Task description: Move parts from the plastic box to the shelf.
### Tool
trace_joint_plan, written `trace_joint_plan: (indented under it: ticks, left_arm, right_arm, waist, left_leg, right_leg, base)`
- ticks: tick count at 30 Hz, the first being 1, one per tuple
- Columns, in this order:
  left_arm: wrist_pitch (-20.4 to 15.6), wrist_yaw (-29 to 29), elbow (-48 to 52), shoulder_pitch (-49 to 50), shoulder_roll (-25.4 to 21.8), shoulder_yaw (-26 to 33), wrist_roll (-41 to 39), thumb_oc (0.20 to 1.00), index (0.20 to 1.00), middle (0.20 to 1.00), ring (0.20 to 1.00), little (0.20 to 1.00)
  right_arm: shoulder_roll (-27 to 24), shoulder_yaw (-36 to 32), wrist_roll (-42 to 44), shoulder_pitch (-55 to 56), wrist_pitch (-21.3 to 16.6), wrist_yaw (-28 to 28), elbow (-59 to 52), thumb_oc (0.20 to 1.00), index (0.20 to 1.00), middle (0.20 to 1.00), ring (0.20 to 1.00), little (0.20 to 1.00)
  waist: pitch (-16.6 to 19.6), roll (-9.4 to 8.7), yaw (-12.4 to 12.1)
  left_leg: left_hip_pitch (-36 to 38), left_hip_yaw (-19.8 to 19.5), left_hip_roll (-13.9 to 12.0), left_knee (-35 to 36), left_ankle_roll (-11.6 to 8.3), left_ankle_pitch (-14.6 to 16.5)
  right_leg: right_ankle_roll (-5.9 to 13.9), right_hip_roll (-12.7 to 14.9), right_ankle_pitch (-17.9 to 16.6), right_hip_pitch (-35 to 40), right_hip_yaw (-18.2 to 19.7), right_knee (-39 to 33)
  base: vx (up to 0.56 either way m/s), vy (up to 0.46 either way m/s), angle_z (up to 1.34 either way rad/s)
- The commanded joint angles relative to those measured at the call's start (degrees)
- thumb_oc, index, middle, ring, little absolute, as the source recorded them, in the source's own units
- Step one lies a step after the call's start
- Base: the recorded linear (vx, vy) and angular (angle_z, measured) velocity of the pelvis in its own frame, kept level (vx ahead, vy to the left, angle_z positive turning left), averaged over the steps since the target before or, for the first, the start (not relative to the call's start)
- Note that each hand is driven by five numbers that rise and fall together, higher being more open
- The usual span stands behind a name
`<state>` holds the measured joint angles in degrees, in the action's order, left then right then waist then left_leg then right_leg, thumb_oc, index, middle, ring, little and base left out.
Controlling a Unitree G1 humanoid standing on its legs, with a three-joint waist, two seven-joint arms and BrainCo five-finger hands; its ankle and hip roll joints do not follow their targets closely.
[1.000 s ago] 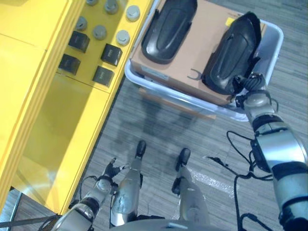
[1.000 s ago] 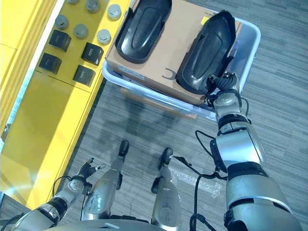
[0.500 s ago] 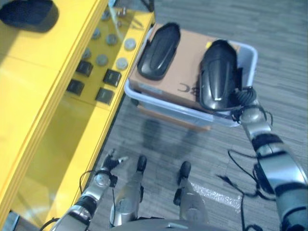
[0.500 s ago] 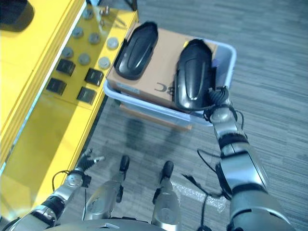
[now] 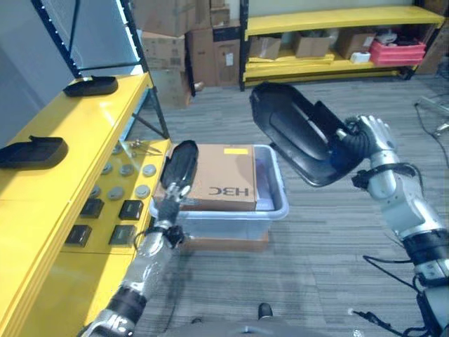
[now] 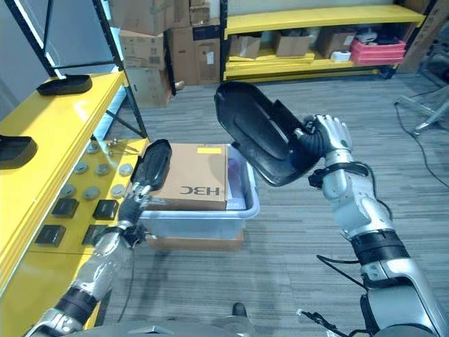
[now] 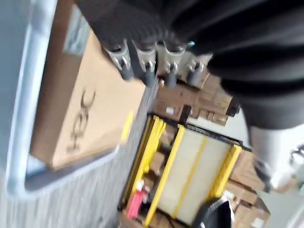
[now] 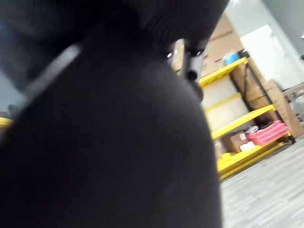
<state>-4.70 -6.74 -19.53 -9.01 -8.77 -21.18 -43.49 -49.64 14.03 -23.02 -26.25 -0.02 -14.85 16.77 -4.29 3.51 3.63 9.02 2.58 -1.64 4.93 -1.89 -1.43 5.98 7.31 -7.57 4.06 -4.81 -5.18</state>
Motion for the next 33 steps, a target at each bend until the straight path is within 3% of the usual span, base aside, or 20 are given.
trace_joint_plan:
  ticks: [1,8,18,26,27,28,29,33]
  left_arm:
    - [-0.23,2.05,-5.55,-5.73,0.28,-2.78,-8.65,1.0,1.0,1.0,1.0,1.0]
    - [1.95,1.85,-9.94,-10.9,5.0,-7.2,-10.73,1.0,1.0,1.0,1.0,1.0]
    - [3.2,3.3,-14.93,-14.53,7.1,-9.35,-9.56,1.0,1.0,1.0,1.0,1.0]
    - [1.51,1.94,-15.81,-20.26,7.33,-8.04,-8.2,1.0,1.0,1.0,1.0,1.0]
    - [0.94,1.35,-15.61,-21.01,7.48,-6.9,-8.75,1.0,1.0,1.0,1.0,1.0]
    - [0.94,1.35,-15.61,-21.0,7.48,-6.91,-8.76,0.467,0.467,0.467,0.467,0.467]
    - [0.34,0.58,-15.64,-21.21,7.64,-6.17,-9.21,0.2,0.2,0.2,0.2,0.2]
    - [-1.44,-0.51,-14.37,-21.01,8.05,-3.2,-10.7,0.2,0.2,0.2,0.2,0.2]
  right_arm:
    - [0.45,1.46,-0.86,-7.22,-1.86,-0.37,1.12,0.2,0.2,0.2,0.2,0.2]
    - [5.12,5.73,-1.05,-8.26,-2.12,1.1,-0.87,0.2,0.2,0.2,0.2,0.2]
    - [12.75,15.37,-0.65,-12.04,-4.75,5.36,-1.19,0.2,0.2,0.2,0.2,0.2]
    - [18.77,21.75,1.85,-11.76,-7.0,10.08,-5.4,0.2,0.2,0.2,0.2,0.2]
    - [20.47,21.44,5.49,-9.59,-7.47,10.93,-7.34,0.2,0.2,0.2,0.2,0.2]
    - [20.47,21.42,5.5,-9.57,-7.46,10.94,-7.37,0.2,0.2,0.2,0.2,0.2]
    - [23.15,20.24,11.23,-6.77,-7.37,11.29,-7.12,0.2,0.2,0.2,0.2,0.2]
    - [27.18,22.72,15.6,-1.68,-8.43,14.06,-10.07,0.2,0.2,0.2,0.2,0.2]
  waist:
    - [2.89,-2.14,-1.6]
    - [4.19,-2.5,-0.63]
    - [4.25,-3.03,-1.4]
    - [4.09,-3.05,-1.59]
    - [4.03,-3.07,-1.44]
    - [4.06,-3.08,-1.42]
    - [3.87,-3.12,-1.32]
    - [3.23,-2.86,-1.02]
  left_leg:
    - [0.69,0.73,-0.23,-0.64,-1.33,1.19]
    - [3.42,0.59,-0.81,-0.62,-1.31,1.86]
    - [3.3,-0.2,-1.01,-0.91,-1.27,1.61]
    - [2.74,-0.87,-1.05,-0.75,-1.58,1.12]
    - [2.55,-0.96,-1.06,-0.74,-1.64,1.03]
    - [2.53,-0.98,-1.06,-0.74,-1.64,1.02]
    - [2.34,-0.95,-1.05,-0.77,-1.66,0.94]
    - [1.83,-1.05,-1.07,-0.85,-1.81,0.72]
  right_leg:
    - [3.04,1.55,8.03,4.93,-0.53,3.19]
    - [2.63,1.02,8.91,7.9,-0.93,3.09]
    - [2.38,0.72,8.98,8.19,-1.68,3.3]
    - [2.3,0.75,8.95,7.94,-2.49,3.55]
    - [2.27,0.72,8.95,7.76,-2.6,3.59]
    - [2.27,0.73,8.95,7.75,-2.63,3.6]
    - [2.27,0.76,8.89,7.59,-2.7,3.64]
    - [2.05,0.66,9.14,7.11,-2.87,4.04]
  base:
    - [0.08,-0.048,-0.29]
    - [0.02,-0.019,-0.03]
    - [0.0,-0.006,0.02]
    - [0.0,-0.004,0.02]
    - [-0.02,-0.016,0.1]
    - [-0.02,-0.018,0.09]
    - [-0.02,-0.008,0.07]
    - [-0.03,-0.016,0.05]
